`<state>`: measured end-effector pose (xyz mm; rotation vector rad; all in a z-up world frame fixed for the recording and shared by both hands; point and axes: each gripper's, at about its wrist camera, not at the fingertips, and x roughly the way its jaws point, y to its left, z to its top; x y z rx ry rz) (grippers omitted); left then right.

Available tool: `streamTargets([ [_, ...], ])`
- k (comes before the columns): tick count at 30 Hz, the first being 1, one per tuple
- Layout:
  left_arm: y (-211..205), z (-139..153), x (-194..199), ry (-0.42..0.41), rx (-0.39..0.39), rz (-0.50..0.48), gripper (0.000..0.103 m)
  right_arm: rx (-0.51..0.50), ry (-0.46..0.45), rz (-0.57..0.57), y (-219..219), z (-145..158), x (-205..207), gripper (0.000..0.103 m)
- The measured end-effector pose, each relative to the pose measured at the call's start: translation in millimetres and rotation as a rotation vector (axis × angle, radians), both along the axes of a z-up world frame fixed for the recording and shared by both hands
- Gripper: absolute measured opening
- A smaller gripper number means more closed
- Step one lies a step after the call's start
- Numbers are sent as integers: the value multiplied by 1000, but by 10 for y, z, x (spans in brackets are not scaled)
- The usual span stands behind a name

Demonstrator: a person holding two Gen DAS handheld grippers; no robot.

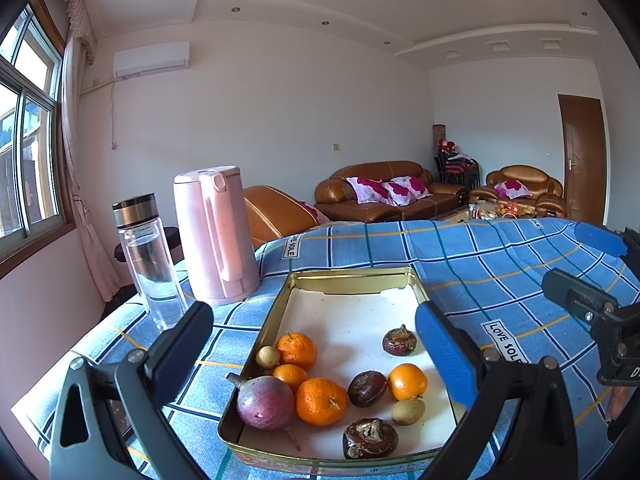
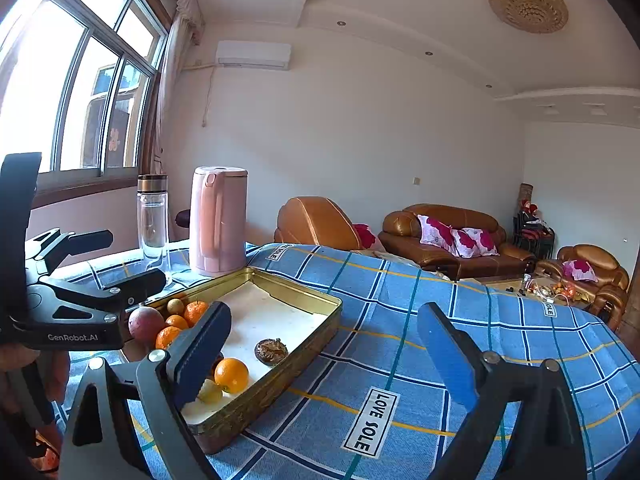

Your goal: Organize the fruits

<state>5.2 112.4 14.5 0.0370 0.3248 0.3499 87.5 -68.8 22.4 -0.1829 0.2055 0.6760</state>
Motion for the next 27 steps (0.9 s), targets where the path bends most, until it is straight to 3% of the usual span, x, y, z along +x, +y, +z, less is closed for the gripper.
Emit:
streamTargets([
  [27, -70, 6, 15, 1, 31, 26, 103, 1, -6, -3, -87, -1, -16, 95],
])
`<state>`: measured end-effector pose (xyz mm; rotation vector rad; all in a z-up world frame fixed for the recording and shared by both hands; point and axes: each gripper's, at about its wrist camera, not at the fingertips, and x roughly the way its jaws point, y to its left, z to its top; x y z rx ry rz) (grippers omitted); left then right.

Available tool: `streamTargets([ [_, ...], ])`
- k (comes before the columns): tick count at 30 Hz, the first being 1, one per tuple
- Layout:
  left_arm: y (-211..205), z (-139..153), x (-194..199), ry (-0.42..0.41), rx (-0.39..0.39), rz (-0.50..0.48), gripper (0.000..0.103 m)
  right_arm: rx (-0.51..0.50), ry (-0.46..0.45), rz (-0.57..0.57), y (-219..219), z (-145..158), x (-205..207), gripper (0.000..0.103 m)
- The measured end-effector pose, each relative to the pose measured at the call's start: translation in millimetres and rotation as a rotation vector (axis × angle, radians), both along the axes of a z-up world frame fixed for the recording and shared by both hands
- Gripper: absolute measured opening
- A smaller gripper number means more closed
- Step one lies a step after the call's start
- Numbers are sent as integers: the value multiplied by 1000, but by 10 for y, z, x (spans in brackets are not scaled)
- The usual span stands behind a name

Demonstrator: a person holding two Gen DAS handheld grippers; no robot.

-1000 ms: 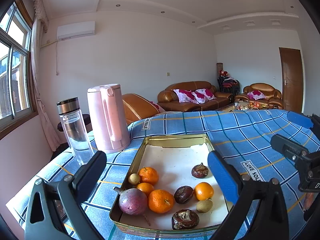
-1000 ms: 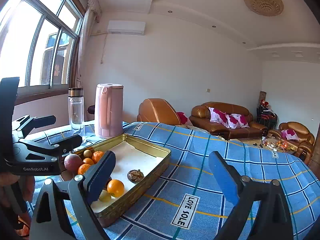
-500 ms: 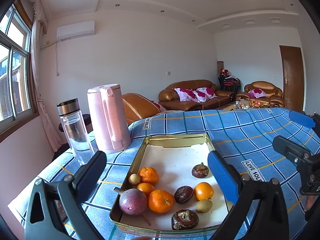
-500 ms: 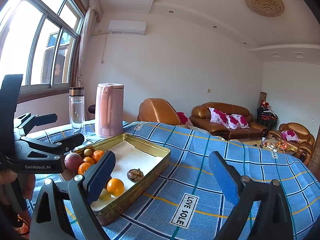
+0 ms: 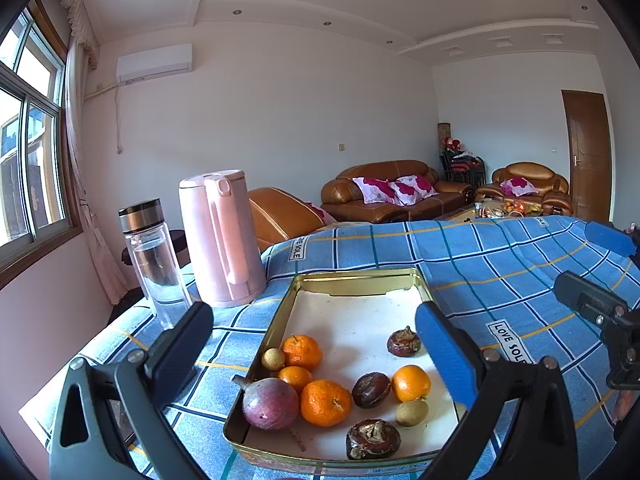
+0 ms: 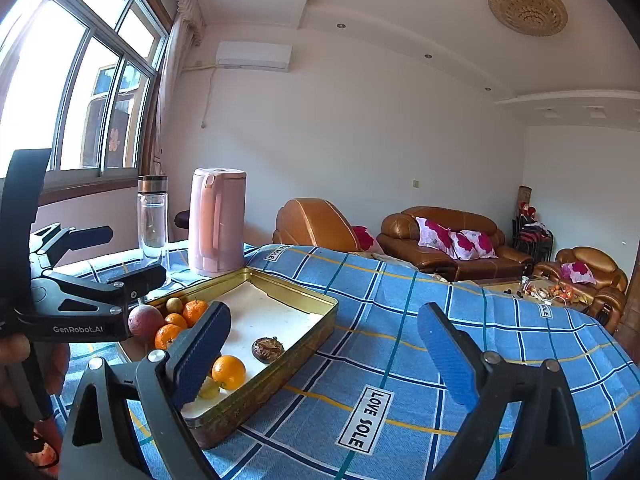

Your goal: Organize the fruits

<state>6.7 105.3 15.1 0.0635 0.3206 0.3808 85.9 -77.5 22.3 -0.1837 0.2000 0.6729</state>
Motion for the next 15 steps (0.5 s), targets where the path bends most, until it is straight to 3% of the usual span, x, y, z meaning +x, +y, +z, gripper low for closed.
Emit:
streamTargets([
  [15, -182, 18, 53, 5, 41, -38, 103, -10, 11, -21, -106, -37, 57, 95],
])
